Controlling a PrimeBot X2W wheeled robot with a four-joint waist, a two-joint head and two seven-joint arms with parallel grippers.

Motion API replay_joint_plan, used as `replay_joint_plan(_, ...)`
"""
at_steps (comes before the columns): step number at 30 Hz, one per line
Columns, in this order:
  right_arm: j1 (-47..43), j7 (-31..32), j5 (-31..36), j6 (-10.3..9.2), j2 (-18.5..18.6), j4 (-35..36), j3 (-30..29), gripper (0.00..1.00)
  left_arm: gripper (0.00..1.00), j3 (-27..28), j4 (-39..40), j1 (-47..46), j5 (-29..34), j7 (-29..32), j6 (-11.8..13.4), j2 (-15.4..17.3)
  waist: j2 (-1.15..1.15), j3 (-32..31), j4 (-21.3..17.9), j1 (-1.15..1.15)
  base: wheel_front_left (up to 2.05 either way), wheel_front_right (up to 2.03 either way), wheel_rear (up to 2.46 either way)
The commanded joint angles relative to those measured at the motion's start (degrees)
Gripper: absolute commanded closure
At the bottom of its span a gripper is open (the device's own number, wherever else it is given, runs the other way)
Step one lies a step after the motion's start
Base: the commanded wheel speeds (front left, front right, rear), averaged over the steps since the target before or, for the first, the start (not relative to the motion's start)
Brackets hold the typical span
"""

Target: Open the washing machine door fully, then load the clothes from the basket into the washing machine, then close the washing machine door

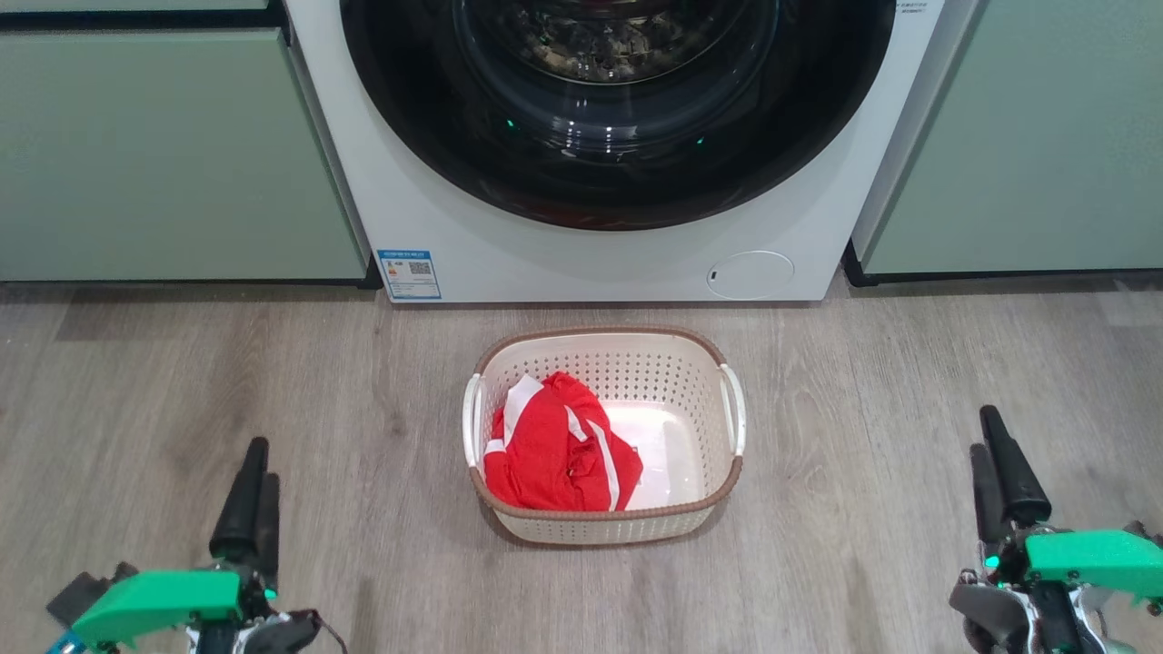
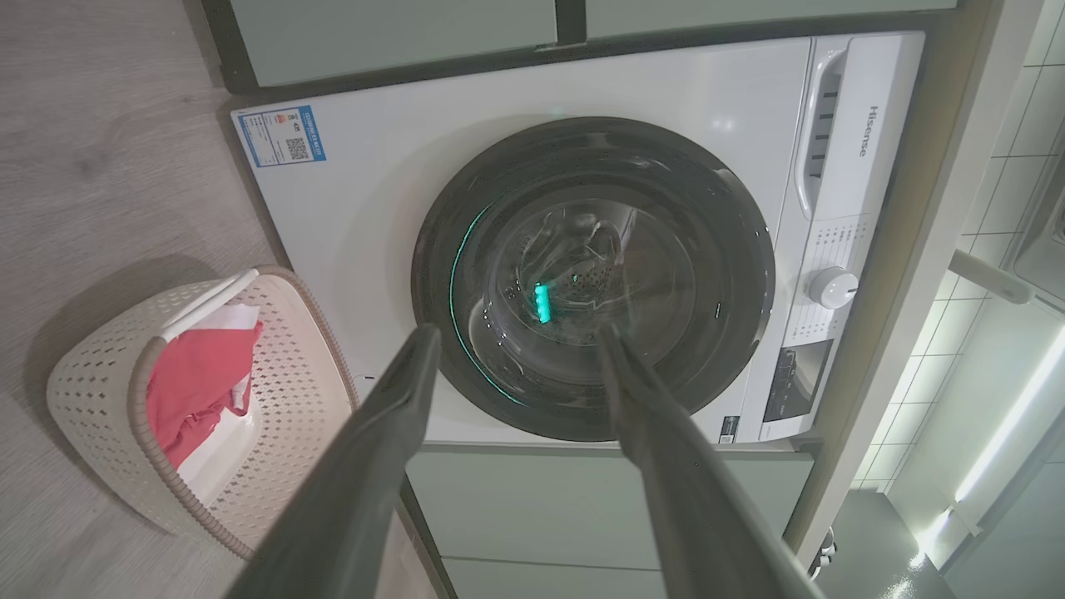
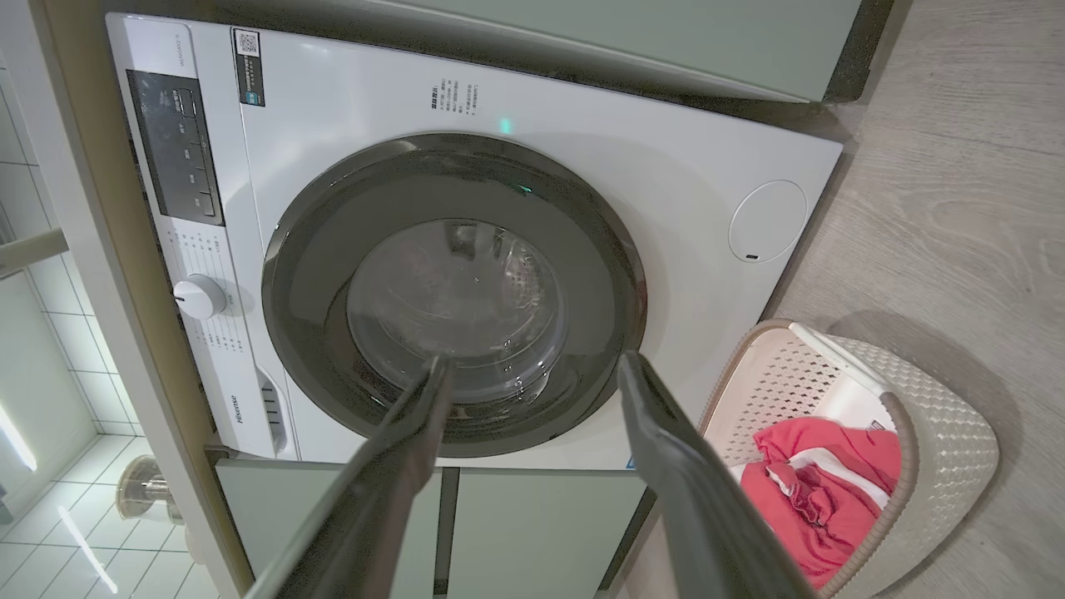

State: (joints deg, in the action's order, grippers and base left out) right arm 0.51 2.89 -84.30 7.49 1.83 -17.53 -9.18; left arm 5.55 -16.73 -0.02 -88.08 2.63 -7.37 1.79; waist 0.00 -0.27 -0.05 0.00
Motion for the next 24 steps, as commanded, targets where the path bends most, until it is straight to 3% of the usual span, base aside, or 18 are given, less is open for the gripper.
replay_joint_plan(1, 3.05, -0.66, 1.78, 0.00, 0.32, 2.72, -0.17, 0.00, 0.00, 0.97, 2.74, -3.28, 1.18, -0.66, -0.03, 0.41, 0.00, -0.02, 0.02, 0.00, 0.00, 0.00, 0.00)
replay_joint_plan(24, 4.85, -4.40, 25.10, 0.00, 0.48, 13.14, 0.99, 0.00, 0.00, 3.68, 12.48, -5.30, 14.83, -4.34, -0.05, 0.56, 0.00, -0.35, 0.65, 0.00, 0.00, 0.00, 0.00)
